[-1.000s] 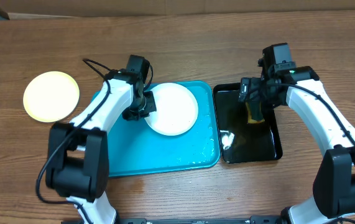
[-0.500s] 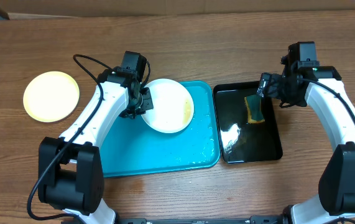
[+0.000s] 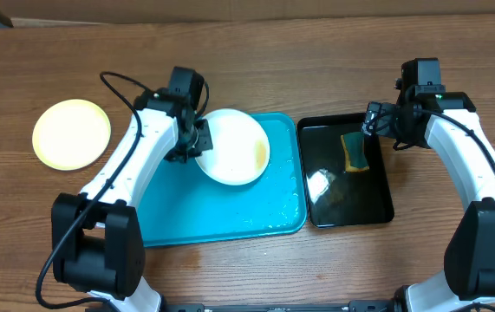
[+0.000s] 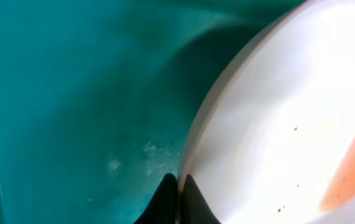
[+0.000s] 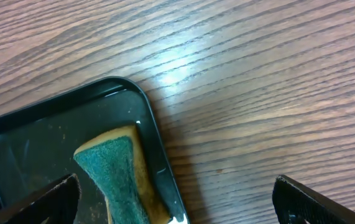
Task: Clean dirty plates on tray and stack at the side
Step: 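Lift the white plate by its rim with the left gripper, then swing the white plate up and over toward the right with the left gripper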
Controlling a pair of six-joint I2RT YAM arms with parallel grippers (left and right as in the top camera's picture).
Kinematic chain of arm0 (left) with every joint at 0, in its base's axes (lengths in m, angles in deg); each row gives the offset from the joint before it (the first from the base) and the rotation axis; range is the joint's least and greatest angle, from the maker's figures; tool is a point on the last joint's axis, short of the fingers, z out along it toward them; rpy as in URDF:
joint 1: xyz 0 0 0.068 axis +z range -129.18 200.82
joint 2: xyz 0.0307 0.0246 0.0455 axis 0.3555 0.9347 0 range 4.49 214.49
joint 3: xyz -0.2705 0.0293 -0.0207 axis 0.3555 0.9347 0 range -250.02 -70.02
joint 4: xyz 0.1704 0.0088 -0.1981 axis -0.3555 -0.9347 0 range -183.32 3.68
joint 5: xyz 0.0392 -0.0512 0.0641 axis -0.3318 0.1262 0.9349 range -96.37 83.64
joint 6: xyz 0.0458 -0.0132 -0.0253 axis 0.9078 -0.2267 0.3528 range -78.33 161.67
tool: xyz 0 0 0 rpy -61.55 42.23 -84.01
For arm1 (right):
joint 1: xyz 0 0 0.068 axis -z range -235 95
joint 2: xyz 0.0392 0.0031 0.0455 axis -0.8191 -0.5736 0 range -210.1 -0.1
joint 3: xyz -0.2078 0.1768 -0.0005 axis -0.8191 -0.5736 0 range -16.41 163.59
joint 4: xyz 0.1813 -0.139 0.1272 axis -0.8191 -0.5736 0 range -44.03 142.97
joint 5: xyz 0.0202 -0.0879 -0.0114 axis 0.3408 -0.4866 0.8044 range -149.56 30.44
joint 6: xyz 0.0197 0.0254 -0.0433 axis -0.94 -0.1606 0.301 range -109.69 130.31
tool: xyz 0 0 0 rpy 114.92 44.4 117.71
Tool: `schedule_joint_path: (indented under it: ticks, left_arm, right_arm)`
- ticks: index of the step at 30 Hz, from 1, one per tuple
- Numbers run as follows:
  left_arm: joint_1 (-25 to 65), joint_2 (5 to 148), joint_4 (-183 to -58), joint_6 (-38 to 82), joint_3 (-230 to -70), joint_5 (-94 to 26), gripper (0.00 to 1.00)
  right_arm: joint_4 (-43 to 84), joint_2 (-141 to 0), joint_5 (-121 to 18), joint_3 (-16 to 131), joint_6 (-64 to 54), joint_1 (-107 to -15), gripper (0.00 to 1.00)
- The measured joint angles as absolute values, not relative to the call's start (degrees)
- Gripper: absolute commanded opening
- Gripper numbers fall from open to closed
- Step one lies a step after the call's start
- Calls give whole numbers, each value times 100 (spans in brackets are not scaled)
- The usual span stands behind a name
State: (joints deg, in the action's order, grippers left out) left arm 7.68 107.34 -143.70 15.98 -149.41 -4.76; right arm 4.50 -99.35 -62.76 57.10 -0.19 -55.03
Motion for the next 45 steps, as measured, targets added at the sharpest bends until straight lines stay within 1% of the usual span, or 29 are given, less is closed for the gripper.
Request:
schedule_joint_path:
  ticks: [6, 10, 21, 29, 34, 45]
  left_arm:
    - [715, 10734, -14639, 1640, -15697, -447, 4]
    - [466, 10734, -14628, 1640, -15936, -408, 4]
    - [-741, 10734, -14060, 1642, -16052, 7, 4]
    - [-1451, 10734, -13717, 1635, -16052, 412, 4]
    - [-1634, 10734, -13409, 1637, -16052, 600, 4]
    - [-1661, 10734, -13096, 1651, -16052, 932, 4]
  right_arm:
    - [454, -9935, -6293, 5710, -17, -5501, 100]
    - [450, -9935, -6293, 5710, -19, -5501, 100]
    - [454, -9935, -6296, 5710, -17, -5501, 100]
    - [452, -9935, -6296, 5710, -17, -5503, 100]
    - [450, -9935, -6296, 5710, -19, -5501, 100]
    - [452, -9935, -6298, 5710, -19, -5501, 100]
